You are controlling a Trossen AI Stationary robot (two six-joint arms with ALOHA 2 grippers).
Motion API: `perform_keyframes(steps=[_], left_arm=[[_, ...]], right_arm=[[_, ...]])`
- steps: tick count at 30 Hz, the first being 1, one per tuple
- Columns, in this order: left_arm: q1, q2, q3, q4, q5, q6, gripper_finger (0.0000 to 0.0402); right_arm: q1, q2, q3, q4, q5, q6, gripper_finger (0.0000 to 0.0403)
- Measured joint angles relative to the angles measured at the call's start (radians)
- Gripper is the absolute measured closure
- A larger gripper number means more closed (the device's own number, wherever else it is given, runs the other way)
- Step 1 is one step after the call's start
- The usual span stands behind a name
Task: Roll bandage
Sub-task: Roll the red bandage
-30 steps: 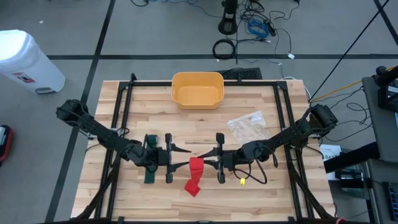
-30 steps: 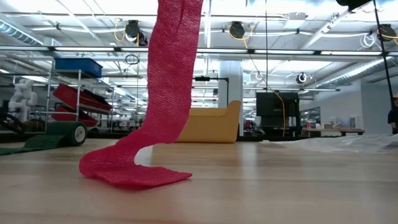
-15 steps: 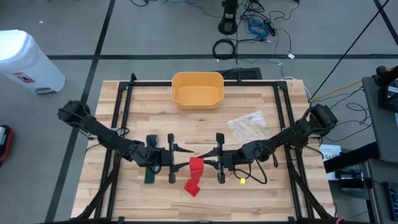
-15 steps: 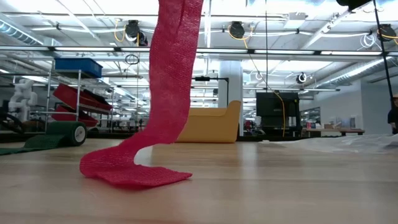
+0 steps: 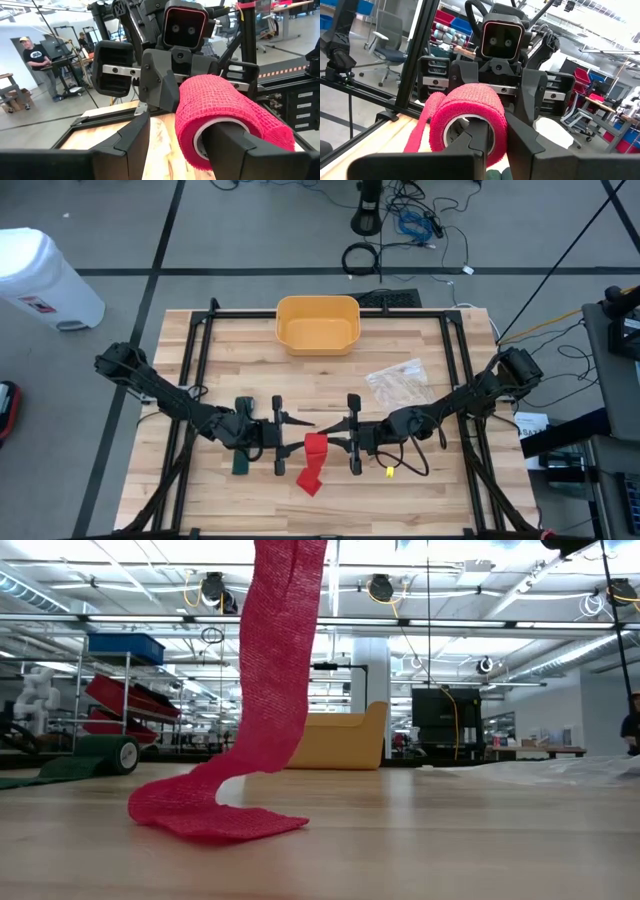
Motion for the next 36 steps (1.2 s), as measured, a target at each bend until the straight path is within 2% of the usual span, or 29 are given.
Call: perform_keyframes(steps=[6,10,15,36], left_arm=[[0.000,0.000,0.000,-0.017,-0.004,0.025,0.0224],[-0.001,0.000,0.000,-0.018,-0.036,0.044,0.0243],[0.000,0.000,0.000,-0.019,-0.053,0.045,0.0260],[-0.010,0.000,-0.001,-0.011,-0.053,0.096,0.0266]], right_arm=[[0.000,0.000,0.000,-0.003,0.000,0.000,0.0362],[0.000,0.000,0.000,-0.003,0.008,-0.001,0.0362],[0.001,0.000,0.000,-0.001,0.081,-0.003,0.0362],[0.020,0.000,0.000,0.002,0.108,-0.027,0.0362]])
